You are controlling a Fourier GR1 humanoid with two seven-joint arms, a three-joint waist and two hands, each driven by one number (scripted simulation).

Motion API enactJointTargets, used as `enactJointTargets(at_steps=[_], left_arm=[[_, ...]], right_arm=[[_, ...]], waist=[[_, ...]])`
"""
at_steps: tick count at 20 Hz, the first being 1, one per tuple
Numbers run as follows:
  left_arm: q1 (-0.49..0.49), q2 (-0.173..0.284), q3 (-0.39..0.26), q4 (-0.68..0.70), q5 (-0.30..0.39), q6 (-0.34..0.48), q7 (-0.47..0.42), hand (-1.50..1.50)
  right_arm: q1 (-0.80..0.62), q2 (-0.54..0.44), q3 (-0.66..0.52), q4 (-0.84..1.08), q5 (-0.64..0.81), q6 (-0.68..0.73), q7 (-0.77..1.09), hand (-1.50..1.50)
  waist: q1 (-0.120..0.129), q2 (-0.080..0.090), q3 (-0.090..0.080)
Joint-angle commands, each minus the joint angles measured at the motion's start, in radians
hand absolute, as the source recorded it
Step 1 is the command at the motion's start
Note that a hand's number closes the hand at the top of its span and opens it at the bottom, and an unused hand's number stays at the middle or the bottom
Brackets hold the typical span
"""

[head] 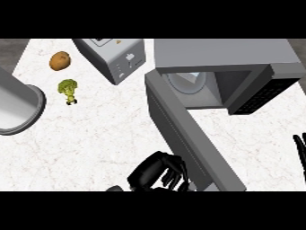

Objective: Pick up the milk, place it into the microwave and close the microwave

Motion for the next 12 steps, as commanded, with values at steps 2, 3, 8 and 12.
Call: enactJointTargets(at_steps=[2,3,8,12], left_arm=[[-0.18,-0.013,-0.178,0.134,0.162,0.174,0.025,1.5],[-0.191,-0.013,-0.209,0.096,0.167,0.22,0.058,1.5],[-0.32,-0.013,-0.219,0.161,0.294,0.293,0.062,1.5],[-0.403,-0.013,-0.212,0.159,0.351,0.364,0.09,1.5]], right_arm=[[0.055,-0.009,0.022,-0.144,-0.044,0.031,0.074,-1.5],[0.073,-0.032,0.017,-0.154,-0.058,0.062,0.075,-1.5],[0.03,-0.042,0.029,-0.214,-0.083,0.043,0.139,-1.5],[0.016,-0.07,0.032,-0.231,-0.098,0.067,0.16,-1.5]], waist=[[-0.026,0.006,-0.001],[-0.047,0.007,-0.001],[-0.086,0.018,-0.003],[-0.133,0.026,-0.003]])
